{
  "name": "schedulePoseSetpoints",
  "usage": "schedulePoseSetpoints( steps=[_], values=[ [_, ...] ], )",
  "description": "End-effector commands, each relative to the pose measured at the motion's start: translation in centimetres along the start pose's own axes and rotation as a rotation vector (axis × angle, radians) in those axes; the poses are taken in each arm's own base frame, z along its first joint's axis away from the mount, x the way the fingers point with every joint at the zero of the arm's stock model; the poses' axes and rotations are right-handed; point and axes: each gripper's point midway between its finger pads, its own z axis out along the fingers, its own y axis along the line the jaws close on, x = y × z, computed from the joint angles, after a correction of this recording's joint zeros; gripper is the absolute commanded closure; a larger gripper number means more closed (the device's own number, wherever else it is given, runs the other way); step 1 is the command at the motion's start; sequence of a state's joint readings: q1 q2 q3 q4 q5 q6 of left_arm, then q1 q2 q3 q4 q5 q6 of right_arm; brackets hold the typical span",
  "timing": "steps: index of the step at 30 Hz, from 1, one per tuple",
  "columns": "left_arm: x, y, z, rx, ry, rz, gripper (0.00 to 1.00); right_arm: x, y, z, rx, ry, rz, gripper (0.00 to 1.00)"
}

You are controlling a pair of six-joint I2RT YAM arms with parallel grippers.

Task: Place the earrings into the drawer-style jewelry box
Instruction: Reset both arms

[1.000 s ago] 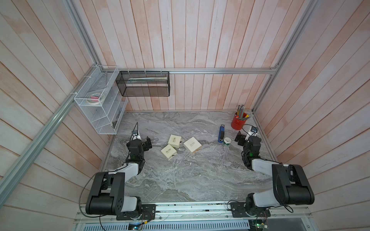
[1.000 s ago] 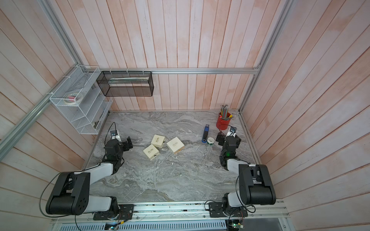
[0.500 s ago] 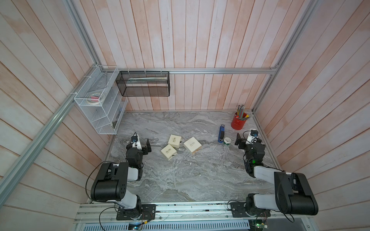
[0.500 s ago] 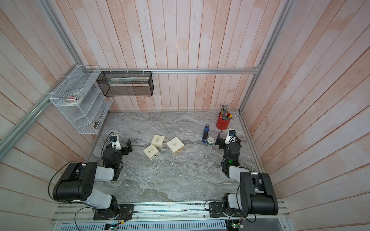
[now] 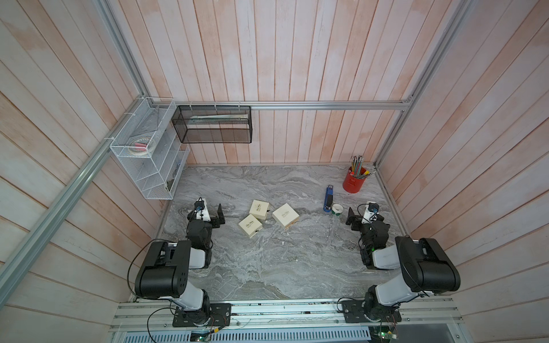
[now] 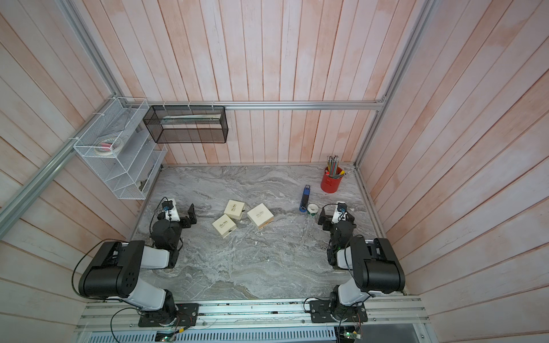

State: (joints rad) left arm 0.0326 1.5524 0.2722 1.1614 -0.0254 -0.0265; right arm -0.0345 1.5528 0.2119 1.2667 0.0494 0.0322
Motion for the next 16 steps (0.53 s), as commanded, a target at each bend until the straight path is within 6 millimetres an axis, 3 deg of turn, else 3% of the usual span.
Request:
schedulePoseSetpoints(
  steps=[1, 16],
  values=[
    [0.08, -0.35, -0.03, 0.016, -0.005, 0.000, 0.00, -1.36, 0.18, 0.10, -0.014, -0.053, 0.001, 0.02],
    [0.06, -0.36, -0.01, 0.017, -0.005, 0.001, 0.00, -1.46, 0.23, 0.01, -0.009, -0.063, -0.005, 0.02]
  ],
)
